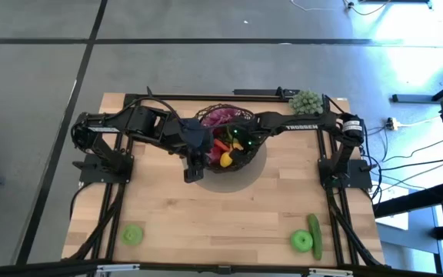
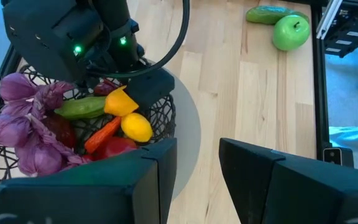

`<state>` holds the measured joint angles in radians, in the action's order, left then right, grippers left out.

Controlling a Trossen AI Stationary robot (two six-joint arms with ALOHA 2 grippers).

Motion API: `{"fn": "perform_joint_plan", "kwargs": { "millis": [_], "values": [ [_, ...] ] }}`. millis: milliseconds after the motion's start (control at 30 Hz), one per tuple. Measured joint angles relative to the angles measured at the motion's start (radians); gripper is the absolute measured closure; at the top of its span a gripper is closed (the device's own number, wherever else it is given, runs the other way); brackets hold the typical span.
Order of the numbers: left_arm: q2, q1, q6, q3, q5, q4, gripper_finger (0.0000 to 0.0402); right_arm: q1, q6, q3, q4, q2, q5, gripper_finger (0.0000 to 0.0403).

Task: Build produce basket
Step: Put the lemon into the wire basket, then put the green apple into the wire basket

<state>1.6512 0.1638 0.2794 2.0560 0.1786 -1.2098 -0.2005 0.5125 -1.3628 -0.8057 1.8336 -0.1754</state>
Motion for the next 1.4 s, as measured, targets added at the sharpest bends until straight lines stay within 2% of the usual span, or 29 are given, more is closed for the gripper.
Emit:
{"fn": "perform_joint_plan", "kwargs": {
  "millis": [67, 200, 367, 500, 600, 733, 1000, 1133, 1400],
  "values": [
    [0.0, 0.0, 0.0, 0.0, 0.0, 0.0, 0.0292, 0.0, 0.006, 0.0, -0.027, -0.008, 0.011, 0.0116],
    [0.0, 0.0, 0.0, 0.0, 0.0, 0.0, 0.0292, 0.025, 0.029, 0.0, -0.056, -0.055, 0.107, 0.0116],
    [0.0, 0.0, 0.0, 0.0, 0.0, 0.0, 0.0292, 0.069, 0.051, -0.002, -0.06, -0.15, 0.163, 0.0116],
    [0.0, 0.0, 0.0, 0.0, 0.0, 0.0, 0.0292, 0.122, 0.055, -0.002, -0.062, -0.237, 0.253, 0.0116],
    [0.0, 0.0, 0.0, 0.0, 0.0, 0.0, 0.0292, 0.176, -0.005, -0.002, -0.057, -0.308, 0.307, 0.0116],
    [0.0, 0.0, 0.0, 0.0, 0.0, 0.0, 0.0292, 0.252, -0.107, -0.002, -0.055, -0.381, 0.321, 0.0116],
    [0.0, 0.0, 0.0, 0.0, 0.0, 0.0, 0.0291, 0.398, -0.278, -0.002, -0.068, -0.493, 0.247, 0.0116],
    [0.0, 0.0, -0.002, 0.0, 0.0, 0.0, 0.0292, 0.445, -0.29, -0.002, -0.109, -0.525, 0.189, 0.0116],
    [0.0, 0.004, -0.002, 0.0, -0.001, 0.0, 0.0292, 0.581, -0.338, -0.002, -0.295, -0.539, -0.005, 0.0116]
  ]
}}
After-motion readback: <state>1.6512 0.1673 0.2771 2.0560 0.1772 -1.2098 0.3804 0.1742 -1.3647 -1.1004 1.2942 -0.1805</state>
